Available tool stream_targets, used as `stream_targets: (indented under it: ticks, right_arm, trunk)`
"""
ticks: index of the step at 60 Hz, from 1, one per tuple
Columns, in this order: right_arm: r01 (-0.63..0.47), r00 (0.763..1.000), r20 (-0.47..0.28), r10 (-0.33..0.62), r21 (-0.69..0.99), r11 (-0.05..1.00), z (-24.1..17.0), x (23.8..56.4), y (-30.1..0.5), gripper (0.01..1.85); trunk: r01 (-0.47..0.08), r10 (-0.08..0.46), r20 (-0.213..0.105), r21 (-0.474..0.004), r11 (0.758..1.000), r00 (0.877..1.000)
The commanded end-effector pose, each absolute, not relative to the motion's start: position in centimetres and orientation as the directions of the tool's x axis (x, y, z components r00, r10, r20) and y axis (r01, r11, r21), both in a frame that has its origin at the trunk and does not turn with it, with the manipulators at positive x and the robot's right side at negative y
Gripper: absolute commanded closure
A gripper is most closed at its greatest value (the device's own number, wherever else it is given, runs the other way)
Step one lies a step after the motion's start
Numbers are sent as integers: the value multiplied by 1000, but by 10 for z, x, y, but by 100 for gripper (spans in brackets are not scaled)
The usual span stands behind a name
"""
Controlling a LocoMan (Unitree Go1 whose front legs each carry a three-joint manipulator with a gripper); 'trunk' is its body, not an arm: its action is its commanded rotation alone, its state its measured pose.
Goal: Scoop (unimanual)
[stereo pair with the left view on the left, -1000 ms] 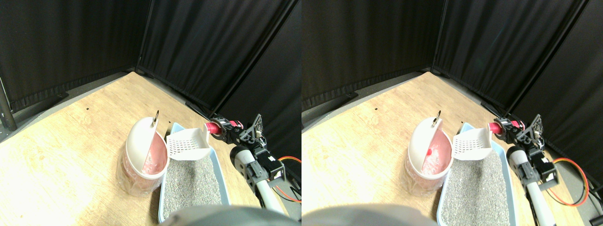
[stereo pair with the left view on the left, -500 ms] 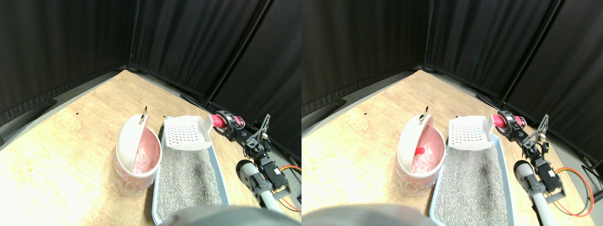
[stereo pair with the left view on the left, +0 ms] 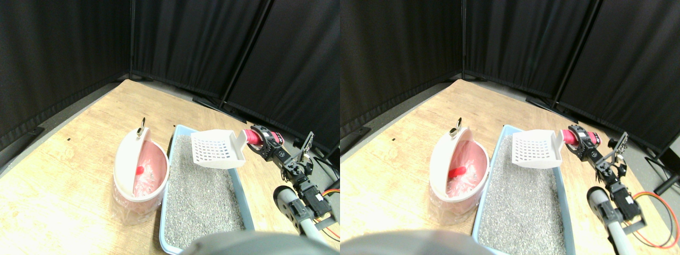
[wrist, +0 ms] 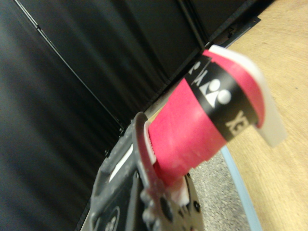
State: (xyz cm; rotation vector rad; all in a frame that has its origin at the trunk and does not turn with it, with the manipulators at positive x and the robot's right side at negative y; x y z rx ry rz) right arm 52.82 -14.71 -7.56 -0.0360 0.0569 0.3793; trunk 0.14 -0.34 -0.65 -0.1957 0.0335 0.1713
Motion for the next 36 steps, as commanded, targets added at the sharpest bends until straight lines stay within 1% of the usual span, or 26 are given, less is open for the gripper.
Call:
stream_targets:
  ticks: [1, 11, 16, 21, 23, 29, 34, 36]
  right_arm:
    - [-359, 933, -14, 359, -4, 933, -74, 528, -152, 181]
    - [-340, 940, -12, 340, 38, 940, -88, 525, -167, 181]
    - [-336, 941, -16, 337, 45, 941, -96, 524, -172, 181]
    - [-295, 954, -44, 298, 66, 953, -104, 521, -176, 181]
    - [-290, 955, -47, 293, 66, 955, -105, 521, -176, 181]
    - [-285, 954, -63, 293, 103, 953, -115, 519, -180, 181]
    - [-310, 946, -66, 319, 115, 944, -123, 520, -181, 181]
    - [-308, 946, -68, 317, 119, 944, -126, 520, -182, 181]
  trunk:
    - [-155, 151, -37, -196, 968, 988]
    - [-141, 136, -39, -181, 973, 990]
    - [-137, 131, -46, -175, 975, 990]
    - [-136, 130, -46, -172, 976, 990]
    - [-136, 130, -47, -173, 976, 990]
    - [-137, 130, -53, -170, 976, 990]
    - [-138, 130, -55, -169, 976, 990]
    - [-140, 132, -57, -168, 976, 990]
